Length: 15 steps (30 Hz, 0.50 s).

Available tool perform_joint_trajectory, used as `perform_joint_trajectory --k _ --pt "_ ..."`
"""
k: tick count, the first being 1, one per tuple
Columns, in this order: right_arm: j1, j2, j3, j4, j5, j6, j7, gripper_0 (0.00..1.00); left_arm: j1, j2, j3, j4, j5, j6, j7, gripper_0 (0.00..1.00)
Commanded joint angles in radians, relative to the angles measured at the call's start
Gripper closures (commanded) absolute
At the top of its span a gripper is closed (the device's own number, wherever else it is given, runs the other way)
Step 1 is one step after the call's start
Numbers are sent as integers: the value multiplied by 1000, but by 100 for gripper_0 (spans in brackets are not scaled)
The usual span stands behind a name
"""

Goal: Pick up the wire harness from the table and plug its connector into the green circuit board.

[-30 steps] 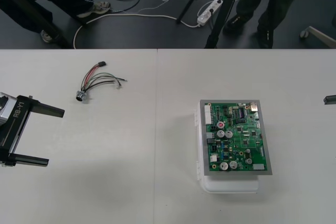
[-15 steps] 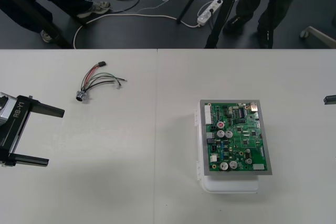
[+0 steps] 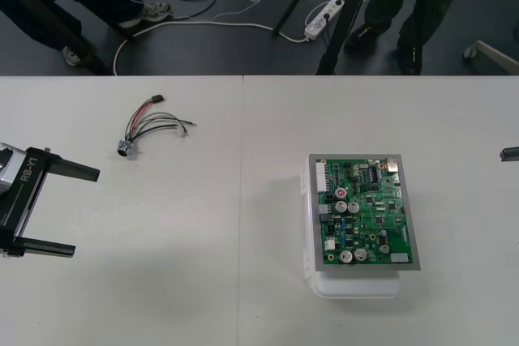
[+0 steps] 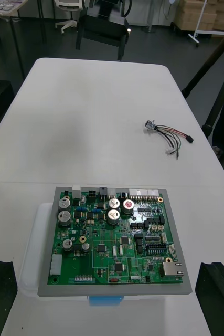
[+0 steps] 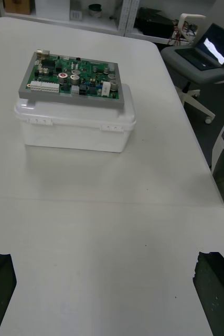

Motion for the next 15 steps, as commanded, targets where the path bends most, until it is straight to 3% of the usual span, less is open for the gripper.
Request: perform_joint_trajectory --k 1,15 --pt "13 0 -12 -4 -14 -6 -21 0 -34 -13 30 -25 -4 21 -58 0" --pt "13 0 -12 -4 -14 -6 -21 0 -34 -13 30 -25 -4 21 -58 0"
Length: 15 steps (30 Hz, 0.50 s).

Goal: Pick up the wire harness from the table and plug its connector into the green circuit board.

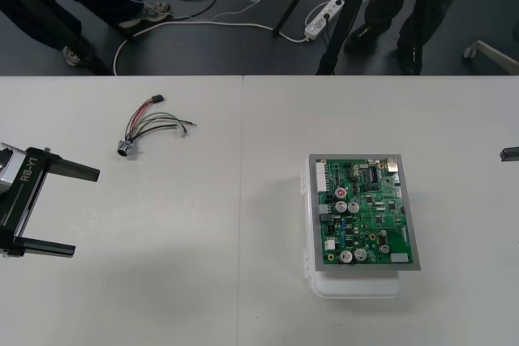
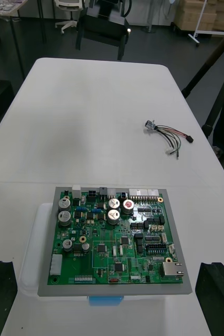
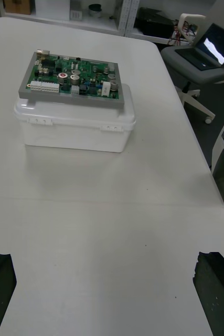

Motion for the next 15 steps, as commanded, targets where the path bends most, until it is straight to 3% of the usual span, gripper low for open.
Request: perform_joint_trajectory --k 1,15 --pt "13 0 -12 -4 -14 -6 -21 0 -34 -13 30 -25 -4 21 -58 0" --pt "13 0 -12 -4 -14 -6 -21 0 -34 -13 30 -25 -4 21 -58 0"
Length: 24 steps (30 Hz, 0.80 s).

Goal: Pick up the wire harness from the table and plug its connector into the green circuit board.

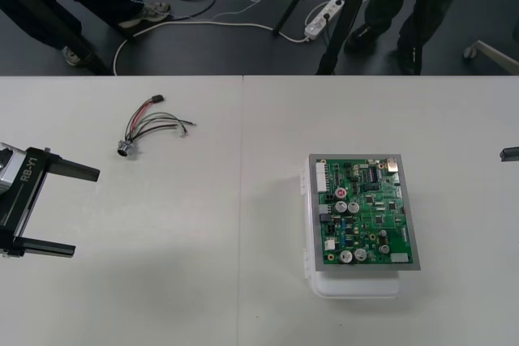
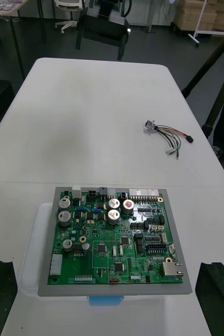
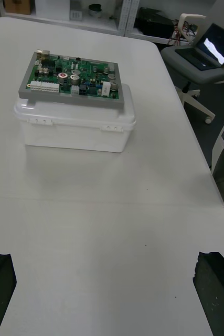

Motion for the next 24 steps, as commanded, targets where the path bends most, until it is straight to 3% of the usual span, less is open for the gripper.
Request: perform_joint_trajectory --k 1,10,24 --pt "13 0 -12 -4 -14 -6 -21 0 -34 -13 30 -25 -4 21 -58 0" --pt "13 0 -12 -4 -14 -6 -21 0 1 -63 1 -6 -18 16 -55 0" --pt "13 0 -12 -4 -14 -6 -21 0 -51 -46 2 -12 -107 7 46 0"
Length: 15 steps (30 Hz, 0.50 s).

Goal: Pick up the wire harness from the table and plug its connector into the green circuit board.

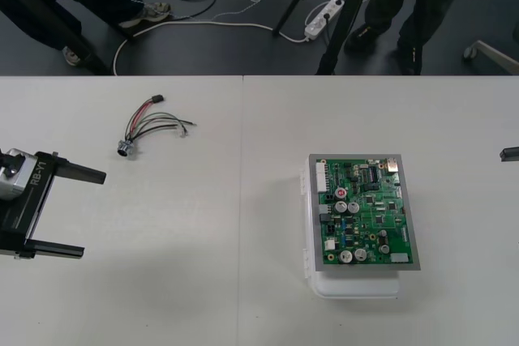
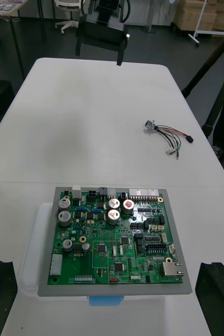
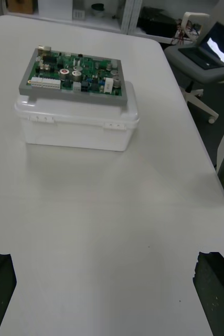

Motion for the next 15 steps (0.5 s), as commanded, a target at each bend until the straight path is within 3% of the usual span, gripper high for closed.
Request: perform_joint_trajectory --k 1,15 --pt "12 0 -12 -4 -14 -6 -21 0 -52 -1 5 -16 -56 7 55 0" --pt "39 -26 37 25 -91 -6 -18 0 -130 2 5 -125 -309 21 427 0"
